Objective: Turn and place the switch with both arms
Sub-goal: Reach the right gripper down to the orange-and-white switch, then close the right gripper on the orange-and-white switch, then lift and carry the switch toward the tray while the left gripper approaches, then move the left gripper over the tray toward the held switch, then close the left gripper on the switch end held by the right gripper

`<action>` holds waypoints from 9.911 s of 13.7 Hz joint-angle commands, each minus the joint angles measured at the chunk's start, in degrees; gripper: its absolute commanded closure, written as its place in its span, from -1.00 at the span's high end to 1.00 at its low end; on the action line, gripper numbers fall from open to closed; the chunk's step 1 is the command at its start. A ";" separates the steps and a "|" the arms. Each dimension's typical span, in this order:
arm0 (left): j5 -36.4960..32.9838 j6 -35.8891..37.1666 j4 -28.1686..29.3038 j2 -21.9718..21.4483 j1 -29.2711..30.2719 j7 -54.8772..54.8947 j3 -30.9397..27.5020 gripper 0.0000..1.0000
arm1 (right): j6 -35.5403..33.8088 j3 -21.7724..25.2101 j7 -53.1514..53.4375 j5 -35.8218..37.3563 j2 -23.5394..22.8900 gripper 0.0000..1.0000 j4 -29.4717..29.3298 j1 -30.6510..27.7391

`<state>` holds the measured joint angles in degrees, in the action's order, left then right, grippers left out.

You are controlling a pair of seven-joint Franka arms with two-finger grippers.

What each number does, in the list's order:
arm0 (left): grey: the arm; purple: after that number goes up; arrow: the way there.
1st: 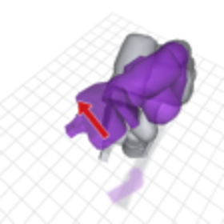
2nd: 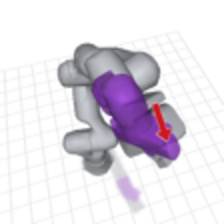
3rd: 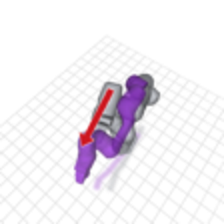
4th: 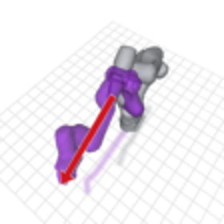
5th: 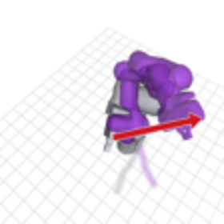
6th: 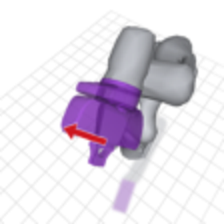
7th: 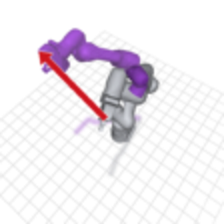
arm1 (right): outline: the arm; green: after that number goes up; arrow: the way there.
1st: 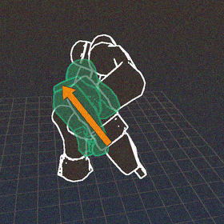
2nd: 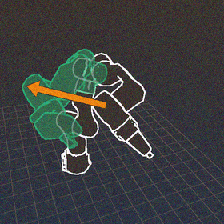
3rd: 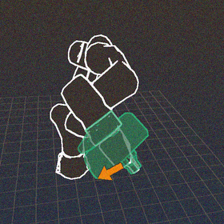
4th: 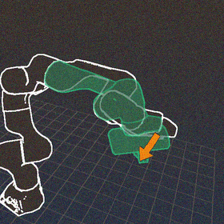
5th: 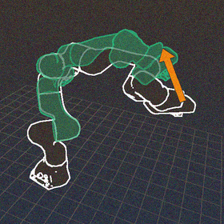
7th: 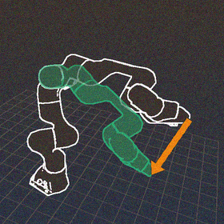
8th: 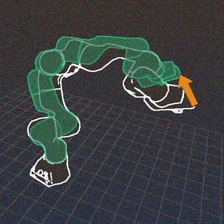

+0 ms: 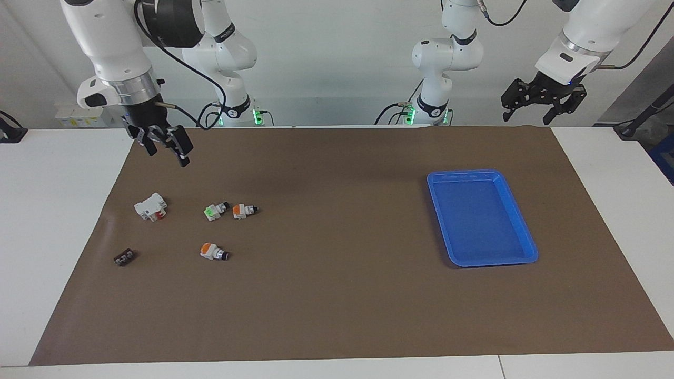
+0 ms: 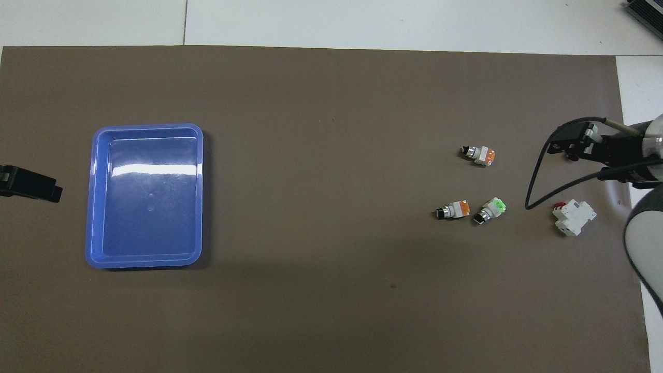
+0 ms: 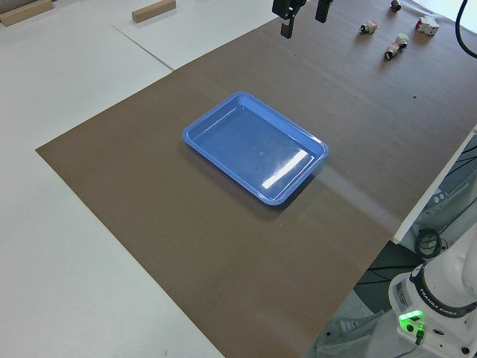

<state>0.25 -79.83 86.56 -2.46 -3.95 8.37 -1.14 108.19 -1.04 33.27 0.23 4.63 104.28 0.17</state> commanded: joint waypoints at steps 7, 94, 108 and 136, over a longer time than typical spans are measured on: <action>-0.07 0.20 1.68 -1.58 0.35 0.16 0.09 1.00 | 11.08 -0.18 34.12 -0.23 -12.01 1.00 6.64 2.81; 40.09 -21.69 14.78 -8.70 -0.18 12.55 10.37 -0.57 | 15.91 -11.61 59.63 -56.83 -14.74 -1.00 -12.52 20.57; 40.09 -22.13 17.68 -10.37 -0.70 12.46 10.46 -0.70 | 15.91 -11.61 59.63 -56.22 -14.65 -1.00 -12.52 20.57; 42.73 -23.96 14.16 -11.43 -1.49 -84.17 13.97 -1.00 | 15.83 -11.61 59.72 -56.22 -14.65 -1.00 -12.52 20.57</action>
<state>39.47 -103.26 101.10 -12.49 -4.15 -66.43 11.32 122.49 -12.01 91.05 -57.06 -8.62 92.28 20.52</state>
